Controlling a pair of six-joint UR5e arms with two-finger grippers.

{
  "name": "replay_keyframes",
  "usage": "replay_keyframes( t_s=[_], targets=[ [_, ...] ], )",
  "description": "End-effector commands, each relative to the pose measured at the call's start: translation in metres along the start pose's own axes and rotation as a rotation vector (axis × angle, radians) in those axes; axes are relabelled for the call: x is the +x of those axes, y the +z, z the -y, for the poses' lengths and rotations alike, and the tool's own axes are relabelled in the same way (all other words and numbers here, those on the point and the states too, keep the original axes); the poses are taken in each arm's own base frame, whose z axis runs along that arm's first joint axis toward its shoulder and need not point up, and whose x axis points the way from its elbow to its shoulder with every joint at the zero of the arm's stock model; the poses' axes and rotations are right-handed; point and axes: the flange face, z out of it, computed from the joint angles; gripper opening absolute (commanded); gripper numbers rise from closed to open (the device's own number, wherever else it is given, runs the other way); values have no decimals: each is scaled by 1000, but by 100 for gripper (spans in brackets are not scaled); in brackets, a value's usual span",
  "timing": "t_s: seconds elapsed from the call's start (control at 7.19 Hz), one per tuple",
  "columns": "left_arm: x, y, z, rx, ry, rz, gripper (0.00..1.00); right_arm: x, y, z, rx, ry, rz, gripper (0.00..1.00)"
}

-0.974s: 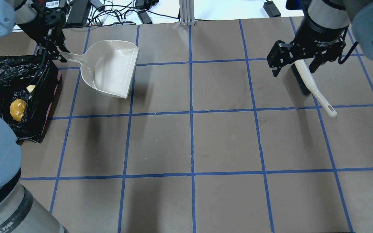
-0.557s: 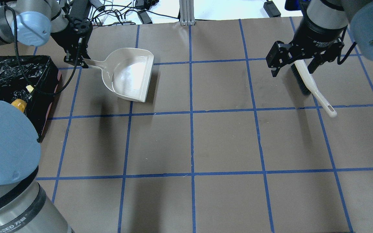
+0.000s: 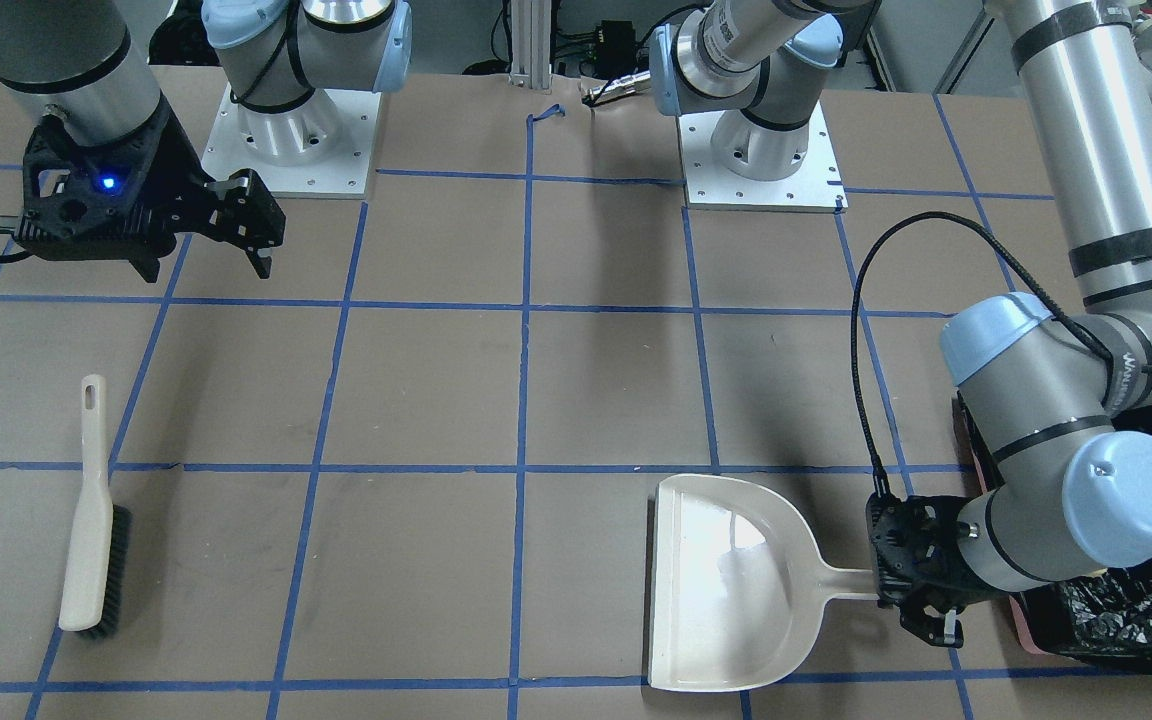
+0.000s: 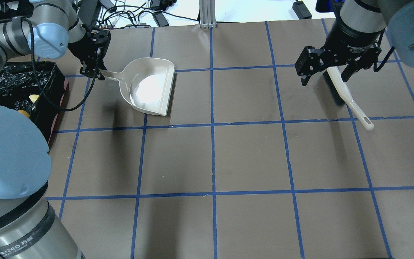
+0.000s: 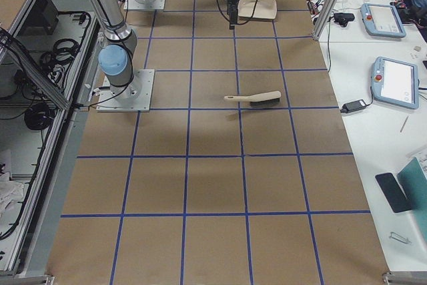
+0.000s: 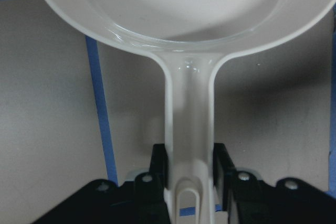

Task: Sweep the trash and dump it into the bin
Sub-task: 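Lower the empty dustpan back onto the table with the left gripper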

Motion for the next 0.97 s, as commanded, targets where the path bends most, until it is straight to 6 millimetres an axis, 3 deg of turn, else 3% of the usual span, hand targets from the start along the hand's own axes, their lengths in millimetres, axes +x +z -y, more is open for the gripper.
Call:
replay_keyframes(
  t_s=[0.0, 0.28, 0.42, 0.56, 0.7, 0.84],
  targets=[
    [0, 2, -1, -12, -1, -1, 5, 0, 2, 0, -6, 0, 4, 100],
    [0, 4, -2, -14, -1, 1, 11, 0, 2, 0, -11, 2, 5, 100],
    [2, 6, -1, -12, 0, -3, 32, 0, 2, 0, -10, 2, 6, 100],
    [2, 7, -1, -12, 0, -3, 44, 0, 2, 0, -11, 0, -1, 100],
    [2, 7, -1, -14, -1, -2, 62, 0, 2, 0, -11, 0, -1, 100],
    [7, 7, 3, -12, 3, -6, 66, 0, 2, -1, -13, 2, -3, 100]
  ],
)
